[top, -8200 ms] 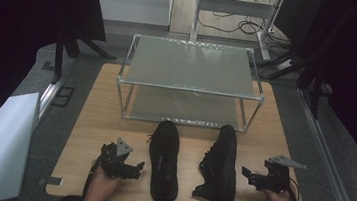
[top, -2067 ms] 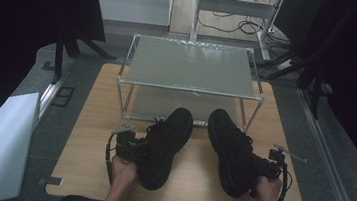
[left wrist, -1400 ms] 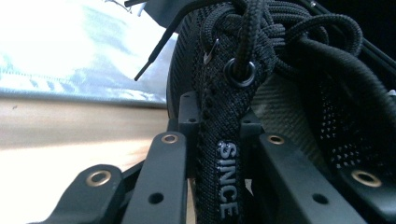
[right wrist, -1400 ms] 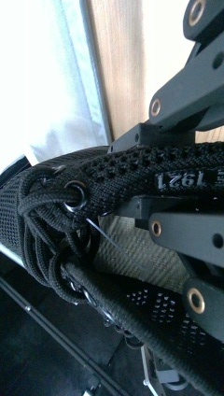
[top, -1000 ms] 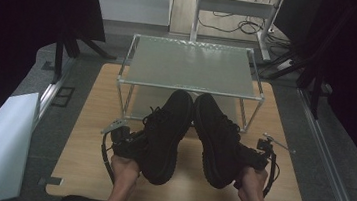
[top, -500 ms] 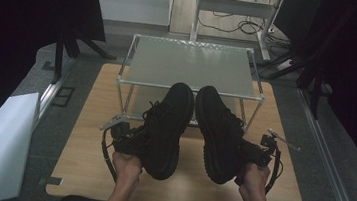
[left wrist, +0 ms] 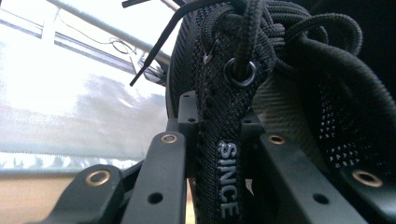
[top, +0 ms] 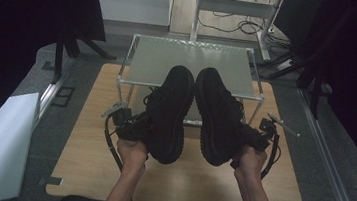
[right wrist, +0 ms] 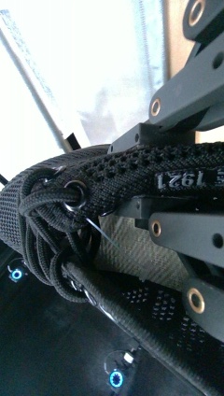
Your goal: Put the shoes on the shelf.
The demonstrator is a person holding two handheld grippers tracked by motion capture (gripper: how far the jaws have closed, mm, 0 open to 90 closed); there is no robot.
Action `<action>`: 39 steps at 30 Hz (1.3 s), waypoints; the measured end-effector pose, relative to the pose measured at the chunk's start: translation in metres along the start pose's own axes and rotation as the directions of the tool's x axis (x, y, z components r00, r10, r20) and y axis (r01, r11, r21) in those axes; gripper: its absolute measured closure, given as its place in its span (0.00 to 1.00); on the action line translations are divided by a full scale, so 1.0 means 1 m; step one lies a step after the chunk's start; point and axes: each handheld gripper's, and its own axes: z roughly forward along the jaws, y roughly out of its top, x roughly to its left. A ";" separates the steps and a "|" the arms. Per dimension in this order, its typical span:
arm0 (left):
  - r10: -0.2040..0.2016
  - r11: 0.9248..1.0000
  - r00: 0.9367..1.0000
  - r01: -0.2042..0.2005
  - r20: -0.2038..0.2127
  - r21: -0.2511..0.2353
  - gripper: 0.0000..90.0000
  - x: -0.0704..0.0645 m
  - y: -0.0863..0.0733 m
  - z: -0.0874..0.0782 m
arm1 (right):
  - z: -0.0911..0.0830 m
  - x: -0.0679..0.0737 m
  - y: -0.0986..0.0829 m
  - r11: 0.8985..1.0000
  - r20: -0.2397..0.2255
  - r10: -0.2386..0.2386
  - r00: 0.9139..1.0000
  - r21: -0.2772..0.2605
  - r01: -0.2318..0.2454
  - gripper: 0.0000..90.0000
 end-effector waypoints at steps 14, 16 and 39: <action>-0.030 0.999 0.997 0.027 -0.064 -0.036 0.87 -0.006 0.037 0.036 | 0.037 0.013 0.032 0.999 0.060 0.008 0.998 -0.053 -0.005 0.82; -0.034 0.999 0.997 0.031 -0.073 -0.034 0.87 -0.006 0.041 0.041 | 0.043 0.015 0.036 0.998 0.069 0.011 0.998 -0.057 -0.007 0.82; -0.038 0.999 0.971 0.037 -0.236 -0.010 0.86 0.003 0.100 0.094 | 0.098 0.021 0.083 0.993 0.234 -0.044 0.971 -0.098 0.068 0.82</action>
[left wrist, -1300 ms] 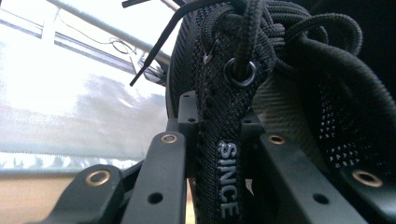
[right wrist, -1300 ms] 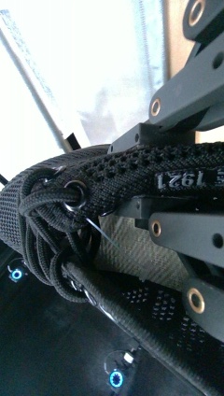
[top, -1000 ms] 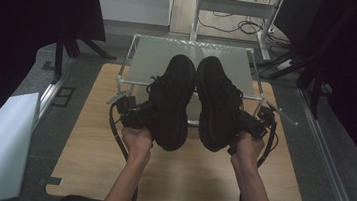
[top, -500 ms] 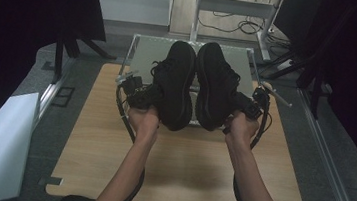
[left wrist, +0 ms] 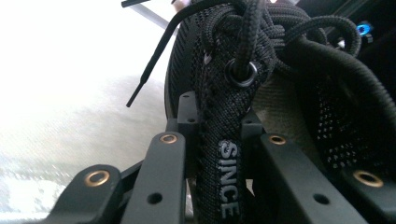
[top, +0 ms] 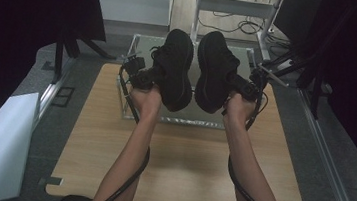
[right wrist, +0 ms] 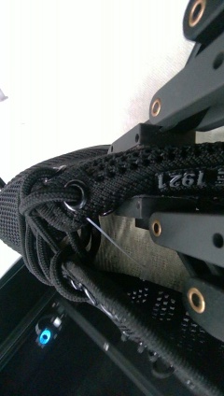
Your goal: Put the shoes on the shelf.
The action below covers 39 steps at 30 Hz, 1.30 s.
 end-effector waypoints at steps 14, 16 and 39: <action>0.155 0.987 0.979 -0.147 -0.133 0.067 0.82 -0.021 0.020 0.021 | 0.024 0.008 0.005 0.995 0.109 -0.091 0.990 0.042 0.087 0.80; 0.161 0.985 0.979 -0.151 -0.127 0.079 0.80 -0.021 0.021 0.023 | 0.025 0.010 0.006 0.994 0.119 -0.102 0.988 0.042 0.098 0.77; 0.235 0.958 0.972 -0.234 0.016 0.165 0.73 -0.024 0.022 0.031 | 0.036 0.010 0.013 0.981 -0.006 -0.139 0.990 0.136 0.139 0.60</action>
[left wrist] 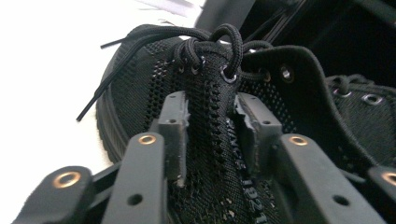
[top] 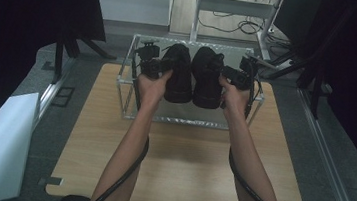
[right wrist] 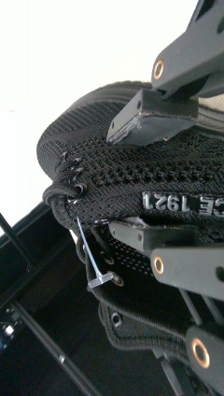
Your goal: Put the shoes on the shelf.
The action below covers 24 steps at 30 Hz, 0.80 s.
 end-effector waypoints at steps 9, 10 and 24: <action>-0.019 0.999 0.997 0.021 0.076 -0.025 0.64 0.012 0.002 -0.007 | -0.002 -0.002 0.003 1.000 -0.042 -0.004 0.999 -0.009 0.004 0.45; -0.018 0.999 0.995 0.022 0.094 -0.041 0.62 0.012 0.002 -0.011 | -0.007 0.000 0.006 1.000 -0.081 -0.005 0.997 -0.029 0.003 0.43; 0.075 0.996 0.991 -0.068 0.108 -0.063 0.74 0.023 -0.023 -0.069 | -0.073 -0.016 0.001 0.997 -0.135 -0.072 0.988 -0.012 0.071 0.70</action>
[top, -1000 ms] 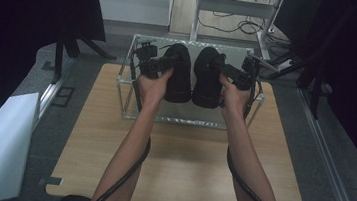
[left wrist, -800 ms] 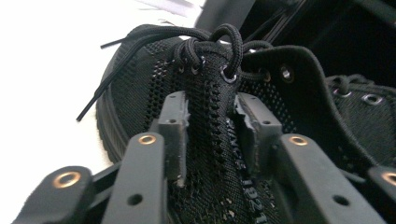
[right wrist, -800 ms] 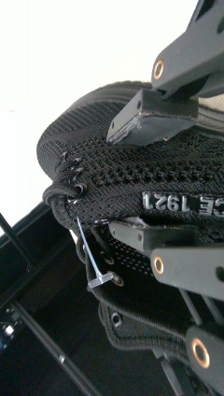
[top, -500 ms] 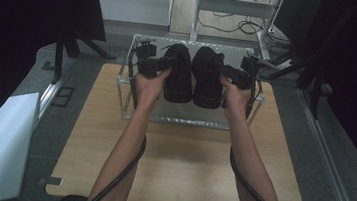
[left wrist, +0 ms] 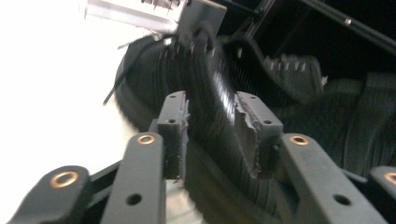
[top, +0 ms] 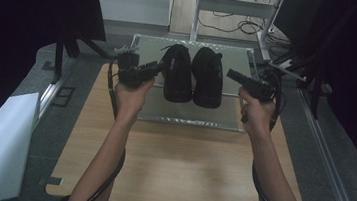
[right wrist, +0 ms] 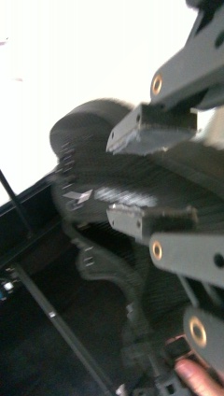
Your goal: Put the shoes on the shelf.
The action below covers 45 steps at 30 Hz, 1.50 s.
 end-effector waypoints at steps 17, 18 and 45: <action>0.052 0.995 0.999 -0.052 0.009 0.089 1.00 0.005 -0.031 0.020 | 0.004 -0.004 -0.050 0.988 0.047 -0.131 0.990 0.088 0.127 1.00; 0.033 0.996 0.999 -0.033 0.006 0.087 1.00 0.008 -0.029 0.024 | 0.006 -0.005 -0.049 0.989 0.046 -0.122 0.991 0.085 0.118 1.00; -0.046 0.992 0.996 0.054 -0.076 0.114 1.00 0.028 0.001 0.076 | 0.063 -0.034 -0.025 1.000 0.129 -0.013 0.991 0.022 0.010 1.00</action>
